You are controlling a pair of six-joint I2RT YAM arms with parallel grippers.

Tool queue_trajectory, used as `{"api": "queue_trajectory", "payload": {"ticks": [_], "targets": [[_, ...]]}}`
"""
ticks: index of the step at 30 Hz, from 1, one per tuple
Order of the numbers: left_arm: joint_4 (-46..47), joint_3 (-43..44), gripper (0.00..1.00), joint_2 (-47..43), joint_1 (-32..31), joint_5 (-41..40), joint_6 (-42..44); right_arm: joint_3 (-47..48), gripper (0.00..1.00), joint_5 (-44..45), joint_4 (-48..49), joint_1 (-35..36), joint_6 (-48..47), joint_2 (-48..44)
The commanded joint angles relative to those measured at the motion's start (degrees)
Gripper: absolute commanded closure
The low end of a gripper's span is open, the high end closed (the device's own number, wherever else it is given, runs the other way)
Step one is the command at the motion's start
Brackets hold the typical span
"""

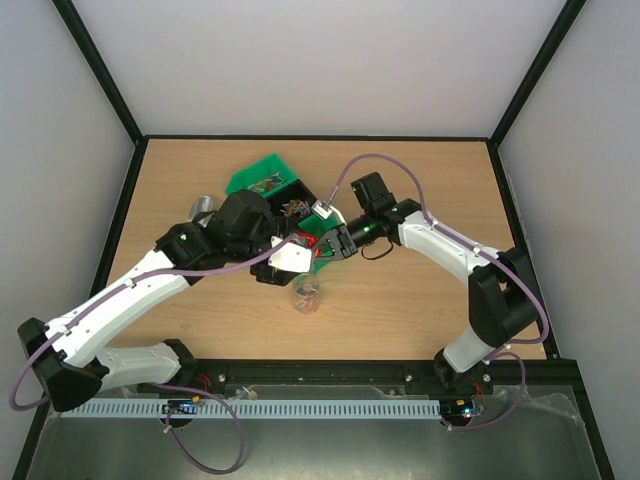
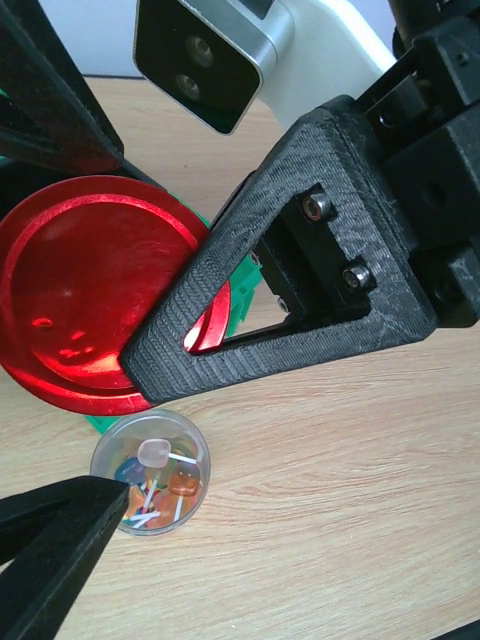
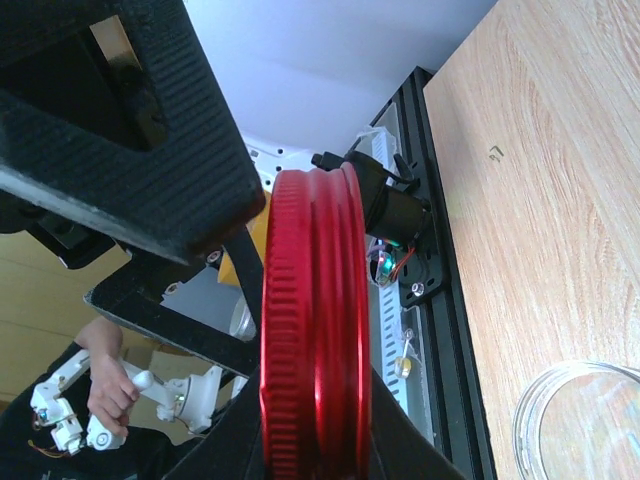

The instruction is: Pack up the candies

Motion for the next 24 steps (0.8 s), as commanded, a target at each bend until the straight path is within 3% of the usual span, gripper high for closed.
{"api": "queue_trajectory", "payload": {"ticks": [1,9,16,22,24], "targets": [[0.59,-0.35,0.17,0.6,-0.82,-0.93,0.53,0.19,0.91,-1.71,-1.35,0.64,-0.39,0.37],[1.36,-0.94,0.23,1.46,-1.61,-2.35,0.63,0.01,0.9,-2.01,-1.68,1.03,-0.84,0.35],[2.14,-1.67,0.16,1.63,-2.07,-3.79,0.76,-0.17,0.9,-2.09,-2.04,1.21,-1.33,0.25],[2.45,-2.01,0.14,1.81,-2.21,-4.77,1.01,-0.18,0.9,-2.11,-2.38,1.3,-1.75,0.12],[2.4,-1.94,0.18,1.82,-2.22,-4.58,0.92,-0.24,0.9,-1.82,-2.47,1.28,-1.79,0.21]]}}
